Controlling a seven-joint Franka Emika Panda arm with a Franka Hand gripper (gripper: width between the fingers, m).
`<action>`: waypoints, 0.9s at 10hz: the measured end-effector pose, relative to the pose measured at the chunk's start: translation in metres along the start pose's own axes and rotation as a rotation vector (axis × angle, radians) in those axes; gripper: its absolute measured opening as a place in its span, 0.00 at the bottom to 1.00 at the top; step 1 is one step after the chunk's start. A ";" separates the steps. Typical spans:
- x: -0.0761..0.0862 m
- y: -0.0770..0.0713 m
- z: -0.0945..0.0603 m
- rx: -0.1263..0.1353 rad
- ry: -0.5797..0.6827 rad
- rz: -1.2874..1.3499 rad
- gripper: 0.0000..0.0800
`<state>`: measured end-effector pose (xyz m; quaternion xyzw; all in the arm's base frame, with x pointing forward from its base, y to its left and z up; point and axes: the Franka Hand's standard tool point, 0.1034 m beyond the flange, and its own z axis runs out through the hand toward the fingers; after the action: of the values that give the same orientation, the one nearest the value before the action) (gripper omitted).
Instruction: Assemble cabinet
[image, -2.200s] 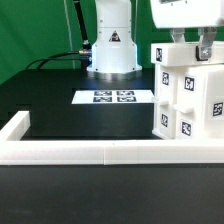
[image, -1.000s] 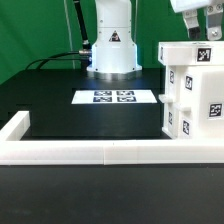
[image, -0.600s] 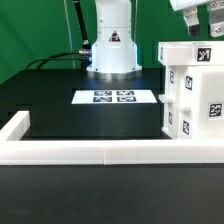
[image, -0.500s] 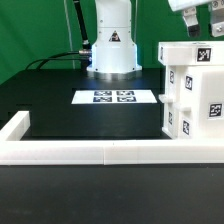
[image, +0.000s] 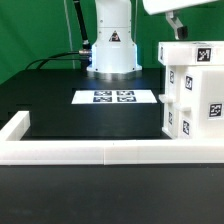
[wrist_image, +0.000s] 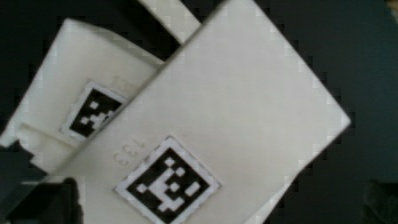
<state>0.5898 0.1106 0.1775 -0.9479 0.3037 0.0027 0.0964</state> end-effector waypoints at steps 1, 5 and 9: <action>-0.003 -0.002 0.001 -0.021 0.003 -0.113 1.00; -0.004 -0.003 0.002 -0.027 0.005 -0.380 1.00; 0.002 0.002 0.002 -0.038 0.011 -0.940 1.00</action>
Offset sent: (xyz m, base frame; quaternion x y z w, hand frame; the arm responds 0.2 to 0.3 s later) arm 0.0000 0.0000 0.0000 0.0000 0.0000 -0.1938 0.9810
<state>0.5901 0.1083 0.1753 -0.9842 -0.1583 -0.0406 0.0681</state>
